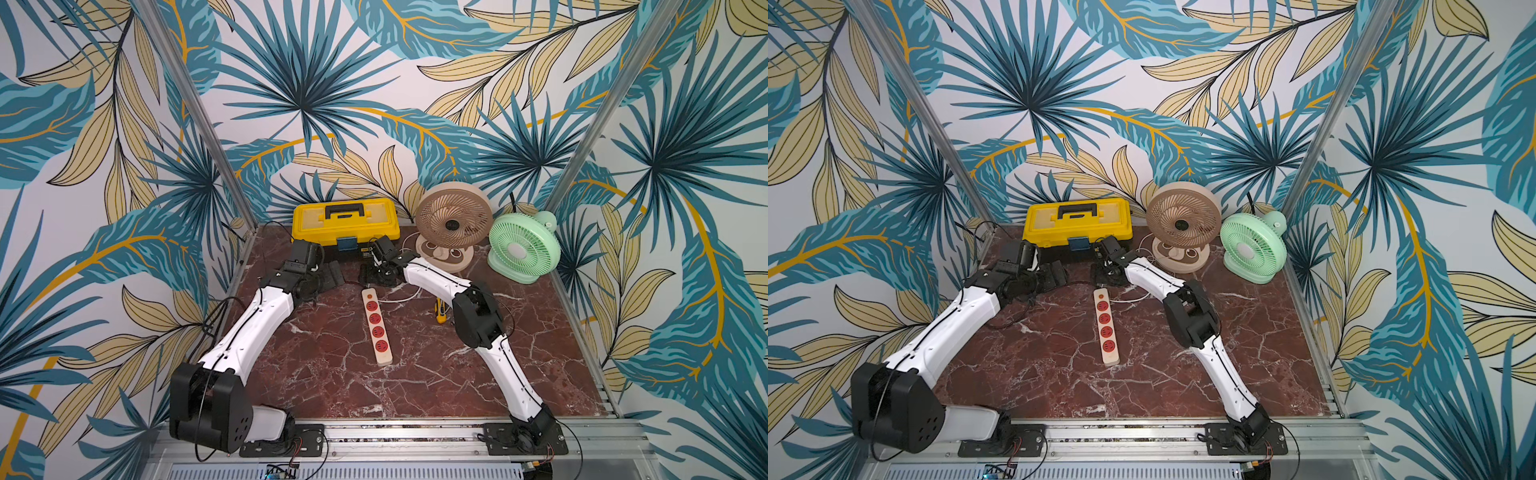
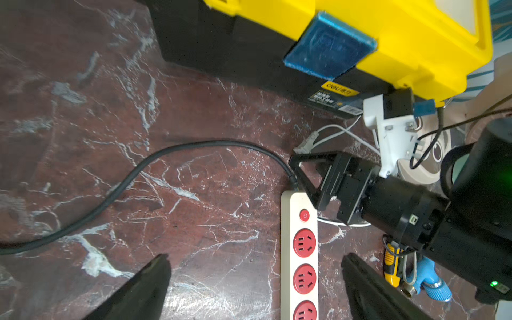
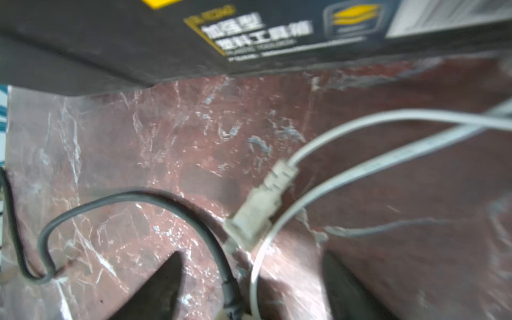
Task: Unplug the desk fan from the power strip
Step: Place the plug at the center of the board, then reset both arms
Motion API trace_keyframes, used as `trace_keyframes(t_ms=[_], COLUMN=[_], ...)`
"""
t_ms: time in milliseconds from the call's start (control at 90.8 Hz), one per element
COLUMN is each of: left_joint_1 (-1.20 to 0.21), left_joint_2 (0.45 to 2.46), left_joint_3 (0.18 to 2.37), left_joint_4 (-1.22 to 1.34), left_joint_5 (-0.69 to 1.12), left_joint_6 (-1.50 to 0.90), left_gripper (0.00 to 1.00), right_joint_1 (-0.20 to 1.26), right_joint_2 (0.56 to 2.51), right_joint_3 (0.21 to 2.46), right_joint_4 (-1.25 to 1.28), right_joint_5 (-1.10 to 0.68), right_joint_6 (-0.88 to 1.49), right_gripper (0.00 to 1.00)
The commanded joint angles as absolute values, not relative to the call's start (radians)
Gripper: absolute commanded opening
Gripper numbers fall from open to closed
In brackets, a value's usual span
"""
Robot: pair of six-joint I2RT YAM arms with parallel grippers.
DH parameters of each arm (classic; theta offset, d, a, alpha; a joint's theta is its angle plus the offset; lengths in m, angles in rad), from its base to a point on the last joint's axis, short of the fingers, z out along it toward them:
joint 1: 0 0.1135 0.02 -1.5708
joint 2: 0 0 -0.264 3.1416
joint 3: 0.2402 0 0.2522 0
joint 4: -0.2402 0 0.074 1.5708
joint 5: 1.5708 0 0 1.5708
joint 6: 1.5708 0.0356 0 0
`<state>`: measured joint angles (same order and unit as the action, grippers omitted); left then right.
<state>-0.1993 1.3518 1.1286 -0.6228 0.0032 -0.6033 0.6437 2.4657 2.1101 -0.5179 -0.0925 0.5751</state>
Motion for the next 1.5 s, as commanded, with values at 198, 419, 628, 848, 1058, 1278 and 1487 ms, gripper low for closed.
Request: trace_keyframes(t_ms=[198, 419, 628, 848, 1058, 1278, 1487], left_joint_1=[-0.198, -0.198, -0.197, -0.197, -0.197, -0.197, -0.195], left_joint_2=[1.229, 1.115, 1.051, 1.048, 1.031, 1.003, 1.051], left_joint_3=[1.022, 0.882, 0.792, 0.757, 0.64, 0.476, 0.441], left_joint_4=[-0.454, -0.25, -0.137, -0.11, 0.095, 0.412, 0.481], left_joint_5=[-0.23, -0.35, -0.428, -0.516, -0.504, -0.35, -0.366], left_joint_6=[-0.552, -0.503, -0.451, -0.436, -0.313, -0.087, -0.017], left_gripper=[1.0, 1.0, 1.0, 1.0, 1.0, 1.0, 1.0], right_joint_1=[0.641, 0.643, 0.64, 0.621, 0.514, 0.355, 0.243], right_joint_2=[2.045, 1.75, 1.557, 1.377, 1.207, 1.032, 0.985], right_joint_3=[1.627, 1.211, 0.937, 0.705, 0.515, 0.368, 0.245], right_joint_4=[-0.19, 0.205, 0.447, 0.628, 0.688, 0.687, 0.775], right_joint_5=[0.034, 0.151, 0.213, 0.295, 0.322, 0.355, 0.43], right_joint_6=[0.341, 0.111, -0.043, -0.175, -0.185, -0.141, -0.044], right_gripper=[0.99, 0.99, 1.0, 1.0, 0.99, 1.0, 0.99])
